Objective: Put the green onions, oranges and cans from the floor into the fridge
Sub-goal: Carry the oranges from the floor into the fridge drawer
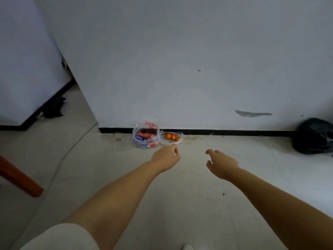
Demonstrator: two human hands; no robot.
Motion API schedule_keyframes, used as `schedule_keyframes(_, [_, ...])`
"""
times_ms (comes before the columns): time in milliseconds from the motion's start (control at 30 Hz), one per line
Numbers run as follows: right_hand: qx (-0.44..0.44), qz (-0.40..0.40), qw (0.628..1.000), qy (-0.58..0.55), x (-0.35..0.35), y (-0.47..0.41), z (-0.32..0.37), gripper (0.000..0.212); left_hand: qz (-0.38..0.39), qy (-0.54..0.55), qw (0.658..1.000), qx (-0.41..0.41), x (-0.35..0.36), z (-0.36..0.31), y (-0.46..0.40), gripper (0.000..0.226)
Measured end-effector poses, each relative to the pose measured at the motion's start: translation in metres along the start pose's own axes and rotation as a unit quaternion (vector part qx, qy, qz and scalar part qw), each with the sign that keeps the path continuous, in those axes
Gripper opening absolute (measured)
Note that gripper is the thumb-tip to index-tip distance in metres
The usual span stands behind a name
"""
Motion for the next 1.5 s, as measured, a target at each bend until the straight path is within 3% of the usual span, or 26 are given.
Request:
schedule_keyframes(400, [0.006, 0.045, 0.999, -0.023, -0.003, -0.252, 0.008, 0.046, 0.018, 0.036, 0.997, -0.067, -0.065, 0.067, -0.222, 0.016])
schedule_keyframes(767, [0.109, 0.060, 0.985, -0.116, 0.015, -0.429, 0.013, 0.042, 0.094, -0.041, 0.994, -0.042, -0.126, 0.117, -0.443, 0.014])
schedule_keyframes(967, [0.154, 0.109, 0.971, -0.146, 0.047, -0.487, -0.031, 0.043, 0.174, -0.027, 0.984, -0.021, -0.076, 0.108, -0.511, 0.016])
schedule_keyframes(1167, [0.115, 0.161, 0.968, -0.154, 0.105, -0.583, -0.084, 0.042, 0.172, -0.014, 0.983, -0.060, -0.012, 0.119, -0.620, 0.013])
schedule_keyframes(1333, [0.103, 0.213, 0.957, -0.166, 0.236, -0.667, -0.130, 0.042, 0.219, 0.000, 0.972, -0.090, 0.112, 0.166, -0.714, 0.016])
schedule_keyframes(1500, [0.084, 0.227, 0.958, -0.152, 0.395, -0.751, -0.171, 0.043, 0.245, -0.022, 0.969, -0.025, 0.251, 0.212, -0.821, 0.025])
Point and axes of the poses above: each hand's wrist, its own y-axis away from the middle knuckle, its own x-axis out of the palm, z = x × y, the point moved 7 cm from there along -y, towards the middle knuckle, and after that the axes turned 12 degrees about -x, right-handed, at the moved point
